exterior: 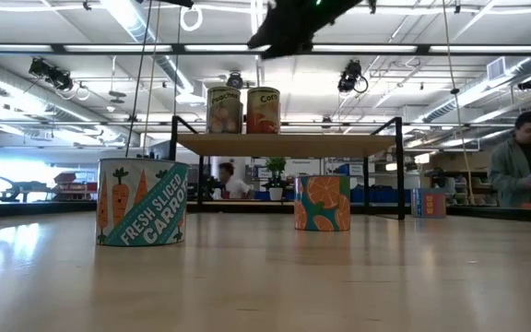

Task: Pick and place cans onto a shelf
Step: Put the top left canned corn on the shelf aligned with the other canned corn

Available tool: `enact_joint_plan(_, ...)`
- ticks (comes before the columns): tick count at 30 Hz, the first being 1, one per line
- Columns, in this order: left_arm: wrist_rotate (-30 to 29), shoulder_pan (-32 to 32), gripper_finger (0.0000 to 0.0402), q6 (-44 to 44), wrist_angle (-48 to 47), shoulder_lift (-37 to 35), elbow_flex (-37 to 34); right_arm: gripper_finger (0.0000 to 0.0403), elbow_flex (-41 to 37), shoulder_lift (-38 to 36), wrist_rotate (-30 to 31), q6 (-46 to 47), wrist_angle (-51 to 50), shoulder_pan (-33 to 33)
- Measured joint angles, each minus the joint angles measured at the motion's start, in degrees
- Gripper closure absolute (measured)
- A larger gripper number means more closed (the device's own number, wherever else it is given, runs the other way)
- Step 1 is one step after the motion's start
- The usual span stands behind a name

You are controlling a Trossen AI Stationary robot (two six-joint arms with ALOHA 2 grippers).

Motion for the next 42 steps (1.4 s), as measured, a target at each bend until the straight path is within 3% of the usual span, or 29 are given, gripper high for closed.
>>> enact_joint_plan(10, 0.0, 0.0, 0.0159, 0.0, 0.0, 0.0, 0.0, 0.0026, 1.2, 4.7, -1.9, 0.9, -2.2, -4.3)
enact_joint_plan(16, 0.0, 0.0, 0.0159, 0.0, 0.0, 0.0, 0.0, 0.0029, 1.2, 4.6, -4.3, 2.0, -5.7, -4.4)
enact_joint_plan(42, 0.0, 0.0, 0.0159, 0.1, -1.3, 0.0, 0.0, 0.0029, 1.3, 4.5, -3.9, 3.9, -7.4, -3.5)
